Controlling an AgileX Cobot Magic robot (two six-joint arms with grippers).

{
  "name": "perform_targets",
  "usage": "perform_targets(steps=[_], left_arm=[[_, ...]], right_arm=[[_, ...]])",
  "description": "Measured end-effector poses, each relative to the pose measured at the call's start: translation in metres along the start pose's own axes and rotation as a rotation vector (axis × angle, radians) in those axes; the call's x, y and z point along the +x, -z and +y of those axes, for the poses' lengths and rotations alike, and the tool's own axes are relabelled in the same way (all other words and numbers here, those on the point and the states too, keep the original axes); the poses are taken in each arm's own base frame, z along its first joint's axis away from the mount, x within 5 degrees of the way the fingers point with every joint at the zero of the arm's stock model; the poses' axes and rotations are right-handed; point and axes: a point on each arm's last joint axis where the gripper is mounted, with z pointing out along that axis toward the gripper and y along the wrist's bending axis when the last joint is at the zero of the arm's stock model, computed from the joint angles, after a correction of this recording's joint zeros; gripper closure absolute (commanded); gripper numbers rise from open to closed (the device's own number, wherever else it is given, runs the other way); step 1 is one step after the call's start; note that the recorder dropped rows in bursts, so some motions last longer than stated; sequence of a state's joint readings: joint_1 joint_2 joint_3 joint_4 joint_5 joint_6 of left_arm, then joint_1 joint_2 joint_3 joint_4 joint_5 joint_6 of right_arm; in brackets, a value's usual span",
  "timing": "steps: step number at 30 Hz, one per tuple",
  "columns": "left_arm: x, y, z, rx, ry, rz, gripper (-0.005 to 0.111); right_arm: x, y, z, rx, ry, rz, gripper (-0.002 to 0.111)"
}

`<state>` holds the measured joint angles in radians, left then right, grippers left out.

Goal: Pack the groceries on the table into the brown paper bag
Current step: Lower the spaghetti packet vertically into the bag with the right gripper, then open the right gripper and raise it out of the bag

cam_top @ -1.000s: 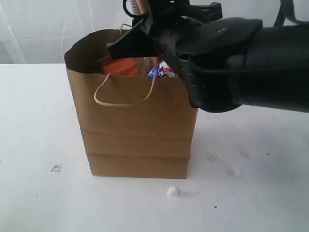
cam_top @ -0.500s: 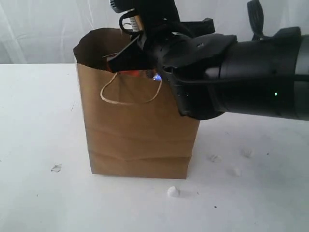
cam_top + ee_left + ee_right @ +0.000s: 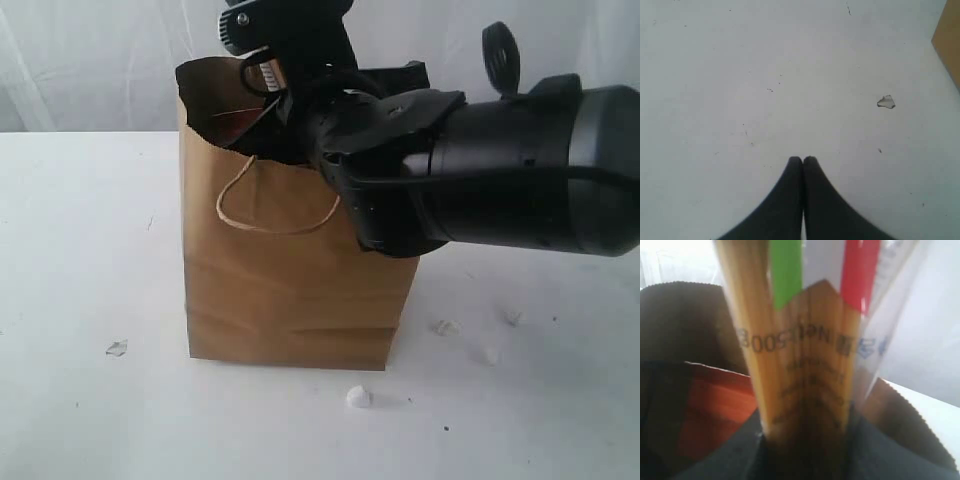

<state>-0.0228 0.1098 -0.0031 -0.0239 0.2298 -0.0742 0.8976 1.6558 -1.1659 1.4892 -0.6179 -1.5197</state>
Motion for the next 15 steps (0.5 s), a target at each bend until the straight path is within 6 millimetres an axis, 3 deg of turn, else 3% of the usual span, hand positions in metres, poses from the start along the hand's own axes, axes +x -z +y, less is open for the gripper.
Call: perform_targets(steps=[11, 15], left_arm=[[0.0, 0.0, 0.0, 0.0, 0.0, 0.0, 0.107], [0.0, 0.0, 0.0, 0.0, 0.0, 0.0, 0.107]], right_arm=[[0.0, 0.0, 0.0002, -0.002, 0.0, 0.0, 0.058], [-0.0031, 0.0026, -0.0018, -0.002, -0.007, -0.009, 0.054]])
